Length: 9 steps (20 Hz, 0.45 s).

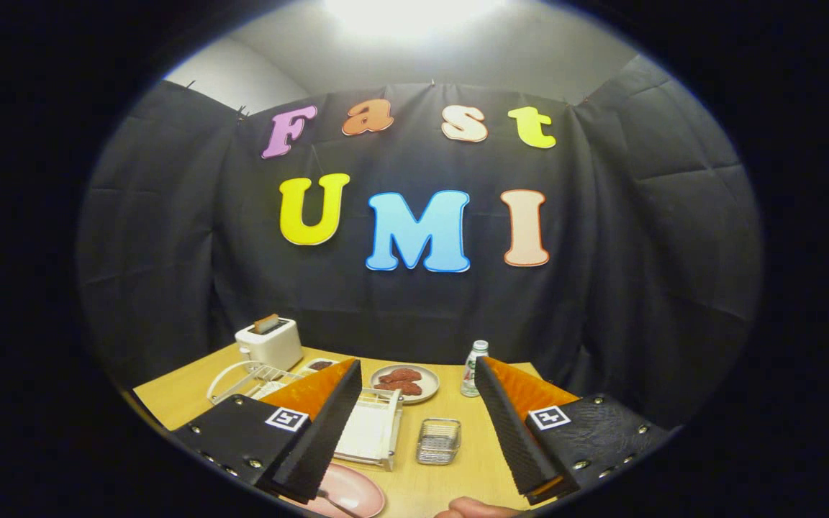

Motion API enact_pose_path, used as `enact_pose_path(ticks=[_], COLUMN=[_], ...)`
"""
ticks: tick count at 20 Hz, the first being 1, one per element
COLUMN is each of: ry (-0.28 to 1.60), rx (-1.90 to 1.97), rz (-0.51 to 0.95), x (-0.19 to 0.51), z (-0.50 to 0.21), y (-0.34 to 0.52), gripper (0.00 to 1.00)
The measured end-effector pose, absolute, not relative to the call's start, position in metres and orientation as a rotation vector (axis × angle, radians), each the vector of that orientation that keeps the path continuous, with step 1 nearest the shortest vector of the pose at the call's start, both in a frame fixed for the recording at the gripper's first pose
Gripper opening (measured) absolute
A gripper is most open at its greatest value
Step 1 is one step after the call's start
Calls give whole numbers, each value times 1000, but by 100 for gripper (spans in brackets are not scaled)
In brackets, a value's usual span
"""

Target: Take the plate from the dish rack, then take the spoon from the basket and place it into the plate.

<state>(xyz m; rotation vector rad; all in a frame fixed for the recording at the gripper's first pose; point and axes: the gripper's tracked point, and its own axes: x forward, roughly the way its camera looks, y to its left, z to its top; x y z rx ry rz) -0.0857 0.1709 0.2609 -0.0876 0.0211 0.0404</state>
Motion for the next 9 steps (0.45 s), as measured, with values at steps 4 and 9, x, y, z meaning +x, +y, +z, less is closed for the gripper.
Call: enact_pose_path(ticks=[4, 9], ry=[-6, 8], rx=[-71, -46], rz=[40, 39], x=[-85, -76], z=[260, 235], y=[158, 122], gripper=[96, 96])
